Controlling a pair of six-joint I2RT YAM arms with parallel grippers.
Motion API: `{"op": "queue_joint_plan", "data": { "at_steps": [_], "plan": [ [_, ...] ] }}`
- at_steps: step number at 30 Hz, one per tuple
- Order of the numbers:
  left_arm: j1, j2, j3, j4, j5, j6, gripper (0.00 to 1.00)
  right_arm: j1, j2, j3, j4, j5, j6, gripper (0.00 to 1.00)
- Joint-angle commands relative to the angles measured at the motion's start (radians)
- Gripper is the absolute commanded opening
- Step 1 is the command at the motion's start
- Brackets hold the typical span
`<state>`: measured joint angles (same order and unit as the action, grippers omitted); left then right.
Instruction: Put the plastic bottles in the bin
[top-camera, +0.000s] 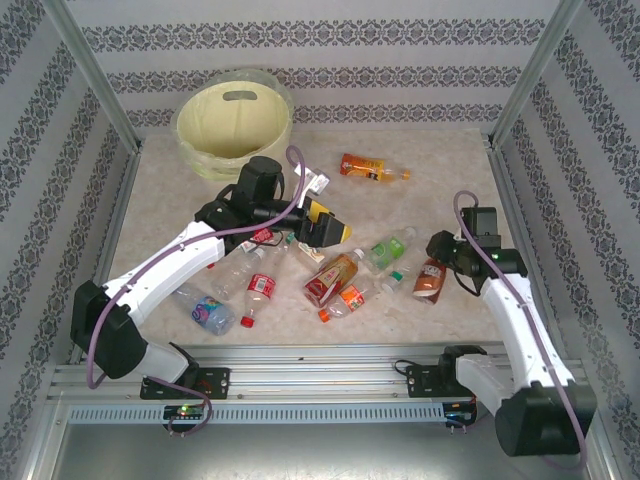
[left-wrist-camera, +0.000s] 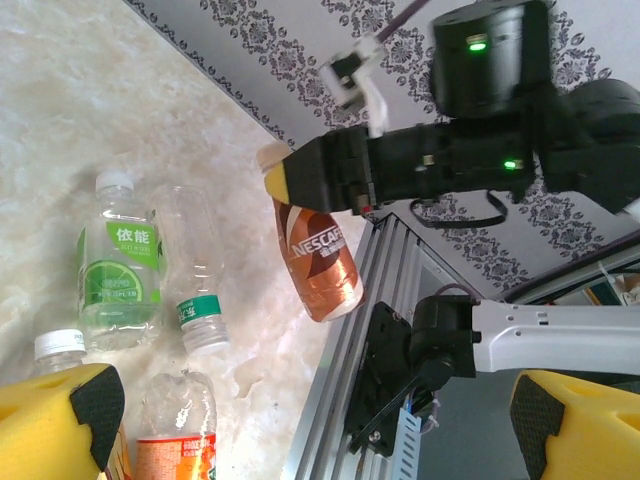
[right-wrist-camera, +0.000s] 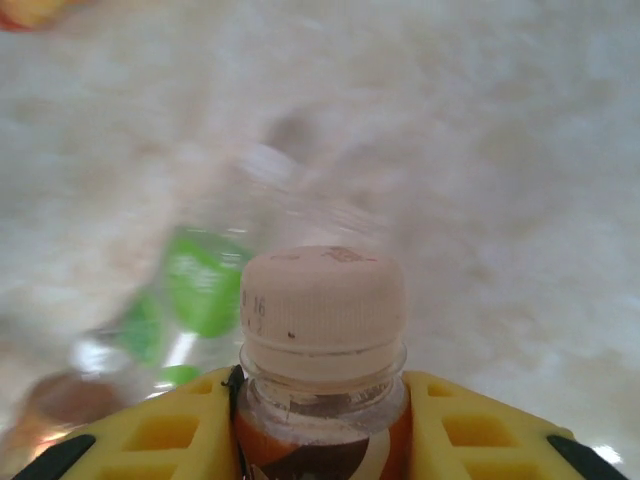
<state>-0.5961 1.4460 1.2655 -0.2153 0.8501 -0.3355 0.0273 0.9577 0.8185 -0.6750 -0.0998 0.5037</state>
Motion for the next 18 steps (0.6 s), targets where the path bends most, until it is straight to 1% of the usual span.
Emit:
{"op": "queue_joint_plan", "data": {
  "at_steps": [1, 5, 8, 11, 13, 18],
  "plan": [
    [-0.017, 0.010, -0.029, 0.101, -0.007, -0.056, 1.00, 0.081, -0.045, 0.060, 0.074, -0.088, 0.061, 0.33],
    [-0.039, 0.027, -0.042, 0.133, -0.002, -0.070, 1.00, 0.212, -0.069, 0.109, 0.167, -0.082, 0.131, 0.32],
    [-0.053, 0.030, -0.067, 0.188, 0.010, -0.089, 1.00, 0.285, -0.074, 0.125, 0.265, -0.083, 0.190, 0.32],
    [-0.056, 0.040, -0.108, 0.318, 0.052, -0.173, 1.00, 0.347, -0.065, 0.139, 0.349, -0.073, 0.231, 0.32],
    [-0.060, 0.052, -0.119, 0.373, 0.073, -0.213, 1.00, 0.383, -0.053, 0.151, 0.390, -0.062, 0.246, 0.32],
    [-0.083, 0.059, -0.120, 0.379, 0.084, -0.205, 1.00, 0.444, -0.027, 0.165, 0.495, -0.046, 0.284, 0.31]
  ]
}}
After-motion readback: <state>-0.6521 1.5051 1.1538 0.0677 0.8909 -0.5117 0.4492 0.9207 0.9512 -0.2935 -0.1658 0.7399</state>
